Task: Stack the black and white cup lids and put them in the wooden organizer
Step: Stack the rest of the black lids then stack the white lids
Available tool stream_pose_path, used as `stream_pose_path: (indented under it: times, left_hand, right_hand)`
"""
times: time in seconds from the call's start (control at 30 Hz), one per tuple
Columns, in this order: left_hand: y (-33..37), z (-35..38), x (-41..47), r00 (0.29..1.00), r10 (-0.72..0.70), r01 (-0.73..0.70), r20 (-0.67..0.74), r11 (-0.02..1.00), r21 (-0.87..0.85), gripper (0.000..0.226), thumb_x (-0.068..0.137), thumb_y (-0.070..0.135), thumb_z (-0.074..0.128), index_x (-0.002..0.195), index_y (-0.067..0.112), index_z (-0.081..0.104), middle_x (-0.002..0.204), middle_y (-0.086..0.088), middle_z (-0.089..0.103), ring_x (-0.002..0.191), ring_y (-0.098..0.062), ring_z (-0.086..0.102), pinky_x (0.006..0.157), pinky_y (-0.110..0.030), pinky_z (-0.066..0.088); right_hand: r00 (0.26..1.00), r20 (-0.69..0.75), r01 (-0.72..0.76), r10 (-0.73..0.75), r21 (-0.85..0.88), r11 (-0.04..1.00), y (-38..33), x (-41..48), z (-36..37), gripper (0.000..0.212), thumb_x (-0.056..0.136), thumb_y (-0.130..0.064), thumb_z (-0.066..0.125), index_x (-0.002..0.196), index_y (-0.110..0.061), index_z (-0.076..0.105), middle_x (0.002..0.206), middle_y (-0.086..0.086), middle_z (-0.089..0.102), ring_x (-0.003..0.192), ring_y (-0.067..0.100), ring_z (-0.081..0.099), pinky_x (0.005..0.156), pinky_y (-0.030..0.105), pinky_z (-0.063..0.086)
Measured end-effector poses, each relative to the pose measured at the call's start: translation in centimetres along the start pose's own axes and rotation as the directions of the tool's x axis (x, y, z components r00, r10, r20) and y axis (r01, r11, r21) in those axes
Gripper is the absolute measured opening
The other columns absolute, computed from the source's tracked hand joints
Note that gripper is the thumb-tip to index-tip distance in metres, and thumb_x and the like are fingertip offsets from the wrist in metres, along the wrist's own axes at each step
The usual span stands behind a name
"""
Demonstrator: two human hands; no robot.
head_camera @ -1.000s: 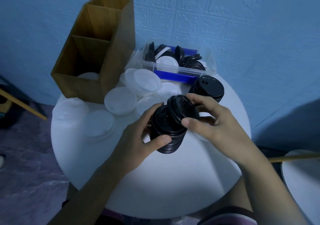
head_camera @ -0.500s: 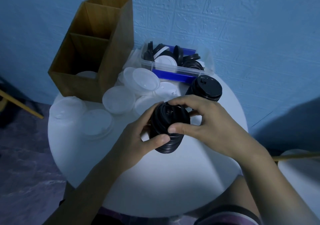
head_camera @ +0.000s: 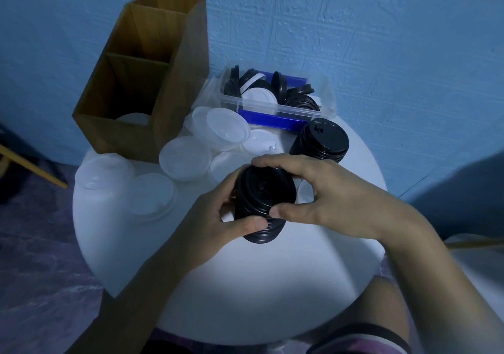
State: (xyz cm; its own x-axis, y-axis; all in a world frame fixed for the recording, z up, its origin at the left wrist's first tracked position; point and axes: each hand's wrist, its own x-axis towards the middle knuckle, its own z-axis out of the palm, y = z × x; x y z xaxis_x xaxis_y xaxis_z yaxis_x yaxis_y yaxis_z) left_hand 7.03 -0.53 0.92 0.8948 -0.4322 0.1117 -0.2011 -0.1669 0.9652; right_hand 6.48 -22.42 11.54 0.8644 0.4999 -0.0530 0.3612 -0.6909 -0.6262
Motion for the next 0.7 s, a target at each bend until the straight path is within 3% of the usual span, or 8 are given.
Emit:
stream_pose_path:
  times: [0.17, 0.4, 0.63, 0.7]
  left_hand:
    - [0.0, 0.0, 0.0, 1.0, -0.003, 0.003, 0.007, 1.0, 0.0, 0.075, 0.078, 0.03, 0.076, 0.146, 0.036, 0.046, 0.132, 0.001, 0.066, 0.127, -0.021, 0.06, 0.108, -0.051, 0.047]
    - [-0.3, 0.2, 0.0, 1.0, -0.01, 0.01, -0.028, 1.0, 0.016, 0.075, 0.074, 0.034, 0.079, 0.143, 0.035, 0.049, 0.128, 0.002, 0.068, 0.122, -0.021, 0.063, 0.106, -0.051, 0.049]
    - [-0.1, 0.5, 0.1, 0.999, -0.003, 0.002, -0.039, 1.0, -0.008, 0.077, 0.071, 0.035, 0.082, 0.141, 0.039, 0.05, 0.129, 0.005, 0.067, 0.123, -0.018, 0.063, 0.105, -0.05, 0.05]
    - [-0.1, 0.6, -0.1, 0.998, 0.004, -0.005, -0.055, 1.0, -0.02, 0.084, 0.071, 0.037, 0.081, 0.146, 0.047, 0.043, 0.135, 0.008, 0.064, 0.127, -0.016, 0.061, 0.106, -0.048, 0.05]
  right_hand:
    - [1.0, 0.026, 0.01, -0.009, -0.054, 0.999, 0.0, 0.2, -0.1, 0.066, 0.084, -0.033, 0.075, 0.144, -0.041, 0.048, 0.133, -0.025, 0.06, 0.124, 0.003, 0.056, 0.105, 0.036, 0.047]
    - [1.0, -0.006, 0.013, -0.014, -0.091, 0.996, -0.2, 0.5, 0.2, 0.065, 0.084, -0.039, 0.08, 0.144, -0.035, 0.054, 0.142, -0.026, 0.055, 0.13, -0.004, 0.05, 0.11, 0.03, 0.042]
    - [0.992, -0.123, 0.0, -0.022, -0.175, 0.985, -1.0, 0.4, 1.3, 0.057, 0.083, -0.045, 0.078, 0.135, -0.034, 0.059, 0.128, -0.022, 0.061, 0.118, 0.0, 0.052, 0.1, 0.03, 0.044]
    - [0.989, -0.144, -0.009, -0.014, -0.163, 0.987, -1.0, 0.2, 1.7, 0.057, 0.083, -0.047, 0.077, 0.136, -0.035, 0.058, 0.13, -0.021, 0.062, 0.119, 0.002, 0.052, 0.1, 0.025, 0.043]
